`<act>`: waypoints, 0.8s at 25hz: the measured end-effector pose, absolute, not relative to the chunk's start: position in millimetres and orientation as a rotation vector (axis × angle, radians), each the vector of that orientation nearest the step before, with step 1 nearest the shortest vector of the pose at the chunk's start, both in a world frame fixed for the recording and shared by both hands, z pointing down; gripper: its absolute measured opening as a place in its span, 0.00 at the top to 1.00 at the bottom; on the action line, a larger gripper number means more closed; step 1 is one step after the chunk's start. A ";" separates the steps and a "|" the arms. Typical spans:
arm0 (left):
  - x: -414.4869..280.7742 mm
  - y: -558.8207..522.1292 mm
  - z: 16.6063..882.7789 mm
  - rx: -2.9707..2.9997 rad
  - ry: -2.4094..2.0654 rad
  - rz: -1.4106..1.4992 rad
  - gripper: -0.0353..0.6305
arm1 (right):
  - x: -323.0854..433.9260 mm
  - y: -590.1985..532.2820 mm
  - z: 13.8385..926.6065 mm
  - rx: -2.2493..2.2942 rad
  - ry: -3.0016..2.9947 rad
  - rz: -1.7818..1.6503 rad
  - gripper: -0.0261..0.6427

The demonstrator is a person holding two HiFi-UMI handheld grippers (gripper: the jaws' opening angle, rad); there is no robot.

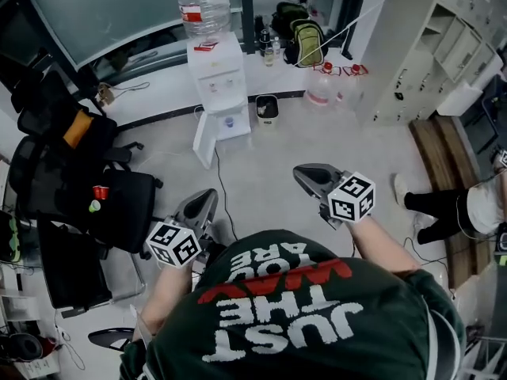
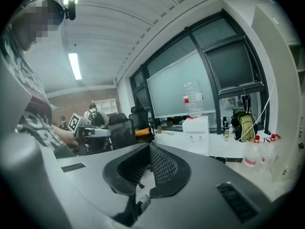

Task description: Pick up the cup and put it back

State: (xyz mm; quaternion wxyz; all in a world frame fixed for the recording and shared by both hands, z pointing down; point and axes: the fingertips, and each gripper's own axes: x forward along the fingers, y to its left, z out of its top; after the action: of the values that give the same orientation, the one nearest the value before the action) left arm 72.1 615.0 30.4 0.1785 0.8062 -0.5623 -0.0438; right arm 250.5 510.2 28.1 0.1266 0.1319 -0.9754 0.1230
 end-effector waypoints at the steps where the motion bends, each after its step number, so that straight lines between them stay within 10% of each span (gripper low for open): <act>1: 49.8 605.2 35.9 2.292 -1.577 -0.132 0.94 | 229.0 502.3 30.9 0.394 -2.835 0.349 0.91; 12: -222.3 479.7 35.1 2.433 -1.366 -0.097 0.94 | -59.3 410.5 11.1 0.530 -2.815 0.430 0.91; 20: -282.6 418.2 56.7 2.395 -1.269 -0.142 0.94 | -109.1 345.9 12.0 0.629 -2.738 0.431 0.91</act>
State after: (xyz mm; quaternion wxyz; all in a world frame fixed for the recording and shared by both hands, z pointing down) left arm -282.6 418.2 56.7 0.2119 0.8623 -0.4570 -0.0512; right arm -109.1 345.9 12.0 0.1490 0.2188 -0.9526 0.1500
